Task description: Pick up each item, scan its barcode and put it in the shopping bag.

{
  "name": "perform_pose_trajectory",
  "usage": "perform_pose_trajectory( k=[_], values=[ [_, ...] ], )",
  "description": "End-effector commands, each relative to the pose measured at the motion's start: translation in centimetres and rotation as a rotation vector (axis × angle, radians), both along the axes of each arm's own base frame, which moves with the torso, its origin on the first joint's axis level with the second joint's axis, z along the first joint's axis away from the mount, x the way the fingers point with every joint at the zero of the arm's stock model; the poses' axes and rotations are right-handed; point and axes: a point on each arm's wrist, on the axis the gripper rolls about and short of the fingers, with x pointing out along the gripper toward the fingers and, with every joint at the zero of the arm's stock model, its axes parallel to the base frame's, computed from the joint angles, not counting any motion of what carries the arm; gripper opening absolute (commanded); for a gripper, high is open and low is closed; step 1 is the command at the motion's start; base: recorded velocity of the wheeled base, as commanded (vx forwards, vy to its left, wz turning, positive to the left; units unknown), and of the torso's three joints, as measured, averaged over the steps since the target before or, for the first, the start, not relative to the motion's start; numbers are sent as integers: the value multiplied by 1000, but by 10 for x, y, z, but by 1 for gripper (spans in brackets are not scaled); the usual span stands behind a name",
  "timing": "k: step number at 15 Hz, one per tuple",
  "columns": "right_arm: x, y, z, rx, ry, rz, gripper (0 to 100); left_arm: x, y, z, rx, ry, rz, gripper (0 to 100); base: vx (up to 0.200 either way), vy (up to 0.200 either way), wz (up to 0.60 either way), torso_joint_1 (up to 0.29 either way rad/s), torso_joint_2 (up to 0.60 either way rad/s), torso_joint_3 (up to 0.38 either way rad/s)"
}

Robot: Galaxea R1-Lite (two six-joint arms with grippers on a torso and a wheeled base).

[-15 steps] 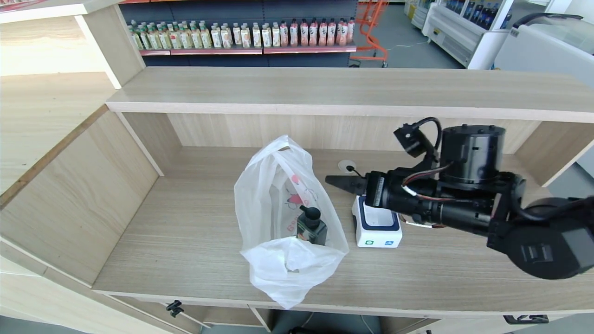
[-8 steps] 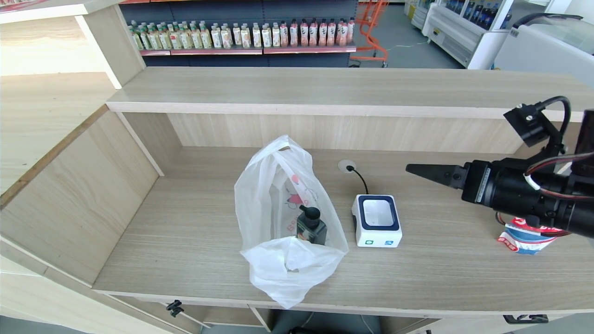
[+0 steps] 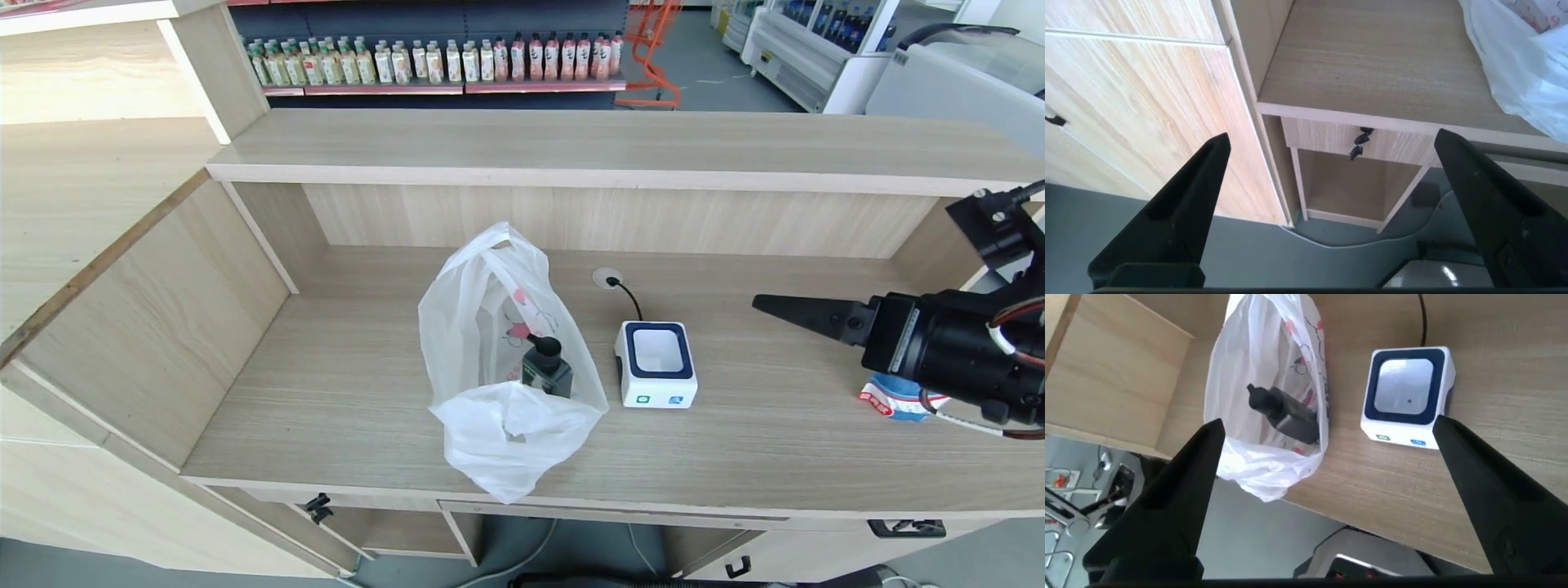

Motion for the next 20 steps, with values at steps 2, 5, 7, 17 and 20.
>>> perform_pose_trajectory(
  k=[2,5,7,17,20],
  values=[
    [0,-13,3,7,-14,-65,100,0,0,0,0,1,0,100,0,-200,0,12,2,-2],
    [-3,-28,4,99,64,-187,100,0,0,0,0,0,0,100,0,-200,0,5,1,4],
    [-16,-40,6,200,171,-273,100,0,0,0,-2,0,0,100,0,-200,0,7,0,-2],
    [-5,-73,0,349,287,-493,100,0,0,0,3,0,0,100,0,-180,0,3,3,3],
    [6,-76,-11,411,361,-543,100,0,0,0,2,0,0,100,0,0,0,0,0,0]
  ],
)
